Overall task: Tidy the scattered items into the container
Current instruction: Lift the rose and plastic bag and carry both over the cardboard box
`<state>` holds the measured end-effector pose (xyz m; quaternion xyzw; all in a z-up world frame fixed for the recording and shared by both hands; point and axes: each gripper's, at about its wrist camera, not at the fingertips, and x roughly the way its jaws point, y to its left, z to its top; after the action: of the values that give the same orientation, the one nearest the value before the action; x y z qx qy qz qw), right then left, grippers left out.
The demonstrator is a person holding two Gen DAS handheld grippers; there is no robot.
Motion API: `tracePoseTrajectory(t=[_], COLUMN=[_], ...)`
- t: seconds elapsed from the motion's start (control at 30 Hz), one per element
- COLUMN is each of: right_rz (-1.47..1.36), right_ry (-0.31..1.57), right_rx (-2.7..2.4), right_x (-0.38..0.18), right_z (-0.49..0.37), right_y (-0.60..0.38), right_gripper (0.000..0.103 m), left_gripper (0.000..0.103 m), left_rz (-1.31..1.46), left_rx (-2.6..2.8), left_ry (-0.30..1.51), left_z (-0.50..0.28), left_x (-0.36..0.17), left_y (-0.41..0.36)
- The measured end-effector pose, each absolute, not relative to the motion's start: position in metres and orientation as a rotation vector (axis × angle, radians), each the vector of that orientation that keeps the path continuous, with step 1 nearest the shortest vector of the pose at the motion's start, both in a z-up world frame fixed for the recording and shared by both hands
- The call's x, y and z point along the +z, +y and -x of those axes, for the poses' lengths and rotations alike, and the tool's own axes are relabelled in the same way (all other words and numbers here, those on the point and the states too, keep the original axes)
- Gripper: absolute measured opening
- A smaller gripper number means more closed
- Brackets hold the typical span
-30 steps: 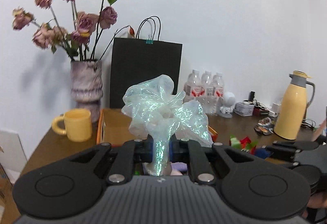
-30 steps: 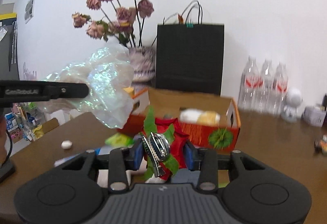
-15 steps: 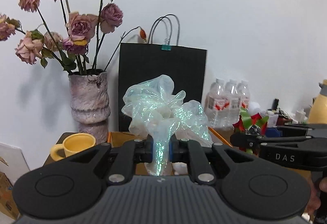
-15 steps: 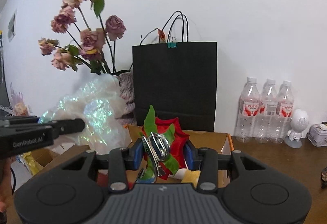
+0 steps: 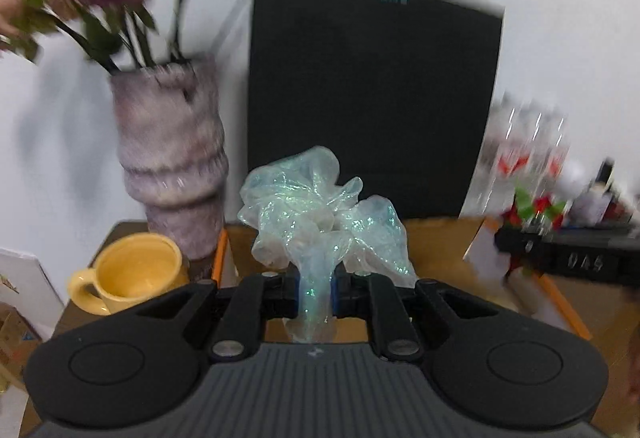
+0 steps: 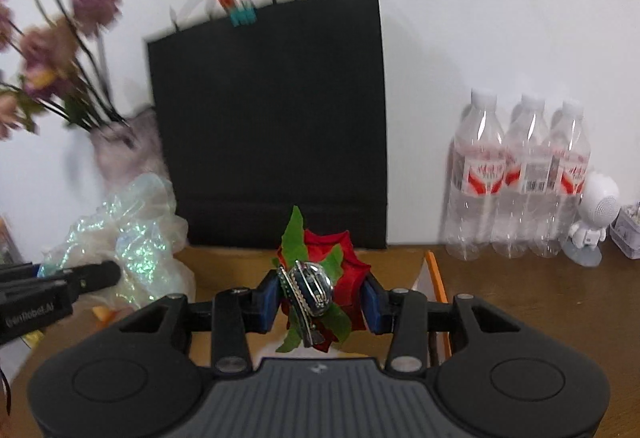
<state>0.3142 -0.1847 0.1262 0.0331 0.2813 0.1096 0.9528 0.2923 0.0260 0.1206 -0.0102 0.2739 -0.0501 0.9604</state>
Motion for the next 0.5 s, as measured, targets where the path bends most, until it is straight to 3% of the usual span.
tracePoseTrajectory(t=[0.5], right_rz=[-0.098], right_ry=[0.781], right_rx=[0.197], right_x=[0.066], right_z=[-0.369], right_y=[-0.188], right_gripper=[0.042], left_gripper=[0.014], left_rz=[-0.019], left_rx=[-0.121], left_ry=[0.717], left_z=[-0.327], left_x=[0.075], left_y=[0.023])
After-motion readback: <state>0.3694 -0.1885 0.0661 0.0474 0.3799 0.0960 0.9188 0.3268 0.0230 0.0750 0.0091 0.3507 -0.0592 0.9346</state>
